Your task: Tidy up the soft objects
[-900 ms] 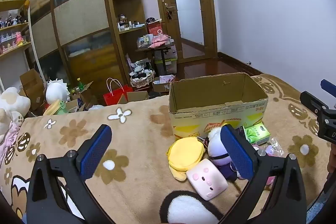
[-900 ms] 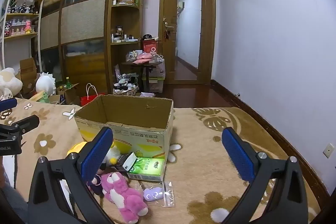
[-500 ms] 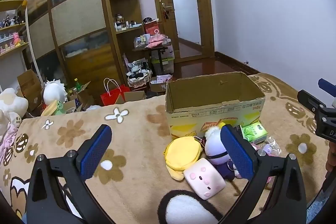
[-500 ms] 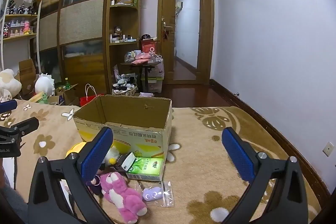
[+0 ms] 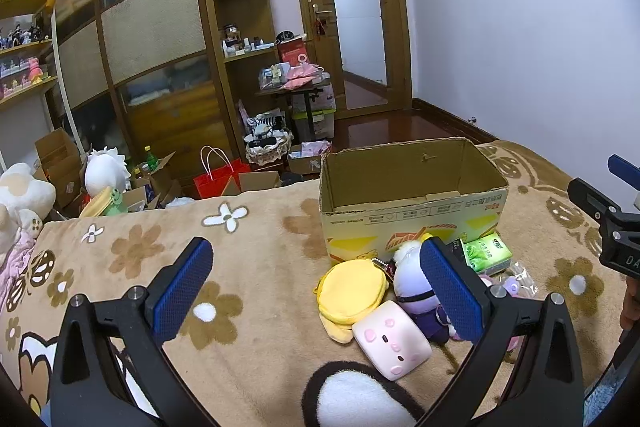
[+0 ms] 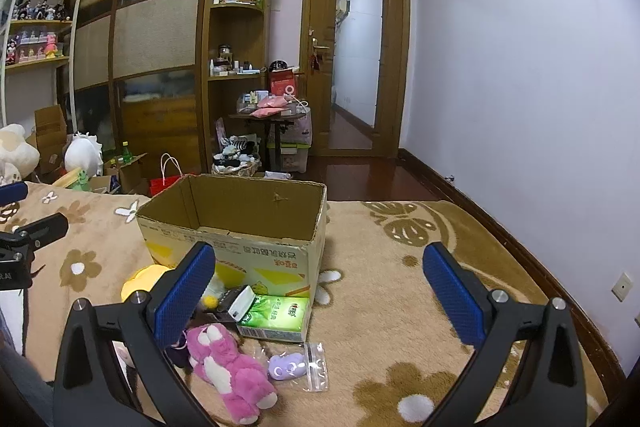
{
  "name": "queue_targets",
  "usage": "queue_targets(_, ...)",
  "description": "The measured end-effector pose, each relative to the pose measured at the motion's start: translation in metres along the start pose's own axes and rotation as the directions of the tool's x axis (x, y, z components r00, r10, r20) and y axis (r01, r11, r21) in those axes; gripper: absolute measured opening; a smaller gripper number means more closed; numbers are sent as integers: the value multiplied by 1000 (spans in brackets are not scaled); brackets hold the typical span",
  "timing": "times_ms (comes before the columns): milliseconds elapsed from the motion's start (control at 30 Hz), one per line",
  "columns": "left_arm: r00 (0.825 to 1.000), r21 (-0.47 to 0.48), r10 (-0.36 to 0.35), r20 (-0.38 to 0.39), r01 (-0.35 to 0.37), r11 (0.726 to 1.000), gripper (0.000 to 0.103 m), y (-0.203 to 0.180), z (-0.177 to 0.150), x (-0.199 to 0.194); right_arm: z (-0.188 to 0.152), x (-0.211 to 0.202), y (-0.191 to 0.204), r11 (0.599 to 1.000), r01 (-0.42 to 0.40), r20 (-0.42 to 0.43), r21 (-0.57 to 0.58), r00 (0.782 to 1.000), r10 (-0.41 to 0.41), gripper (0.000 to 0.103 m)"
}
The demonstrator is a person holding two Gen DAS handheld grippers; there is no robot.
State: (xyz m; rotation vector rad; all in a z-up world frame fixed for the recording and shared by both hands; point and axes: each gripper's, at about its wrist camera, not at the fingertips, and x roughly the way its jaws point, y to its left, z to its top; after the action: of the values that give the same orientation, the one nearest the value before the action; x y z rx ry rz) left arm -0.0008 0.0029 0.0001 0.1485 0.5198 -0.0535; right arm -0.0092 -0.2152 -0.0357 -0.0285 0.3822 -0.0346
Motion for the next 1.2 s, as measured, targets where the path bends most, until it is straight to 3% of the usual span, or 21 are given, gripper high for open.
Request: queue_targets(1200,1000,-2,-2,0,2,1000,102,0,-1,0,2,-2,4,1000,-12,0,-18,1000,12,103)
